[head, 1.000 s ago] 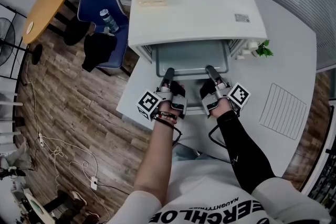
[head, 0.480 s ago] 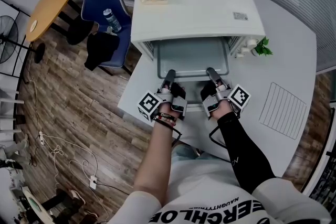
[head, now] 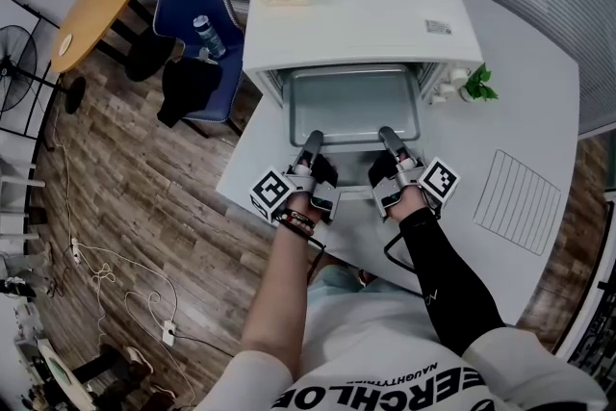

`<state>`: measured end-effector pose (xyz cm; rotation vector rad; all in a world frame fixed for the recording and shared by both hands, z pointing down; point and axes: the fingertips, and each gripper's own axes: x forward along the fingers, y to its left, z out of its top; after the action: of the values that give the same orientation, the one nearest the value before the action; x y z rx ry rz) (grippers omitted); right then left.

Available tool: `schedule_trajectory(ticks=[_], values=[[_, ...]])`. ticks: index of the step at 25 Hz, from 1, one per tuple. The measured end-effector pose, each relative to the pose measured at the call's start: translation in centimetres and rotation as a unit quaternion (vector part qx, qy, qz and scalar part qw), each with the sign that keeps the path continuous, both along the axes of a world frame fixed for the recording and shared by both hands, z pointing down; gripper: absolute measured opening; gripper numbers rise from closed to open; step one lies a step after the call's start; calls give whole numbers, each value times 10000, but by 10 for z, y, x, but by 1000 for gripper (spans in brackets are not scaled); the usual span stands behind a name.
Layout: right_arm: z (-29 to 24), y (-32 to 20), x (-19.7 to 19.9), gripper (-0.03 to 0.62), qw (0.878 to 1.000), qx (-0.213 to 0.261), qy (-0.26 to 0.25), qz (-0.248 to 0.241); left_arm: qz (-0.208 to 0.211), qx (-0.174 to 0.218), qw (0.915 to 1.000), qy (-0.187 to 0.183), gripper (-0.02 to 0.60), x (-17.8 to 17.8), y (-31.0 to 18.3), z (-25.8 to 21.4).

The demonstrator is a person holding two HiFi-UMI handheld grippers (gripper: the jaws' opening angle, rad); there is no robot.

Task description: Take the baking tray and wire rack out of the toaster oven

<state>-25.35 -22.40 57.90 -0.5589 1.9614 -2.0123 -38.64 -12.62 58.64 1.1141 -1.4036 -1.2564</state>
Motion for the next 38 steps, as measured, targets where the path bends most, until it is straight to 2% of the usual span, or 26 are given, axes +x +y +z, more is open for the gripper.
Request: schedule_trajectory(ticks=[7,21,32,38], values=[[-3,6,4,63,10000,41,-27,-77,81,73,9996,-264,117,6,7,-8],[-3,28,23,63,9995,59,-38,-294,31,44,9998,-188,137,28,32,-6],[-8,53,47,63,9987,93,-85,-496,32,19,9992,-409,140,55,58,-11],[-22,68,62,63,9973,292,-247,-623,57,155,9981,-586,141,72,74,-28]])
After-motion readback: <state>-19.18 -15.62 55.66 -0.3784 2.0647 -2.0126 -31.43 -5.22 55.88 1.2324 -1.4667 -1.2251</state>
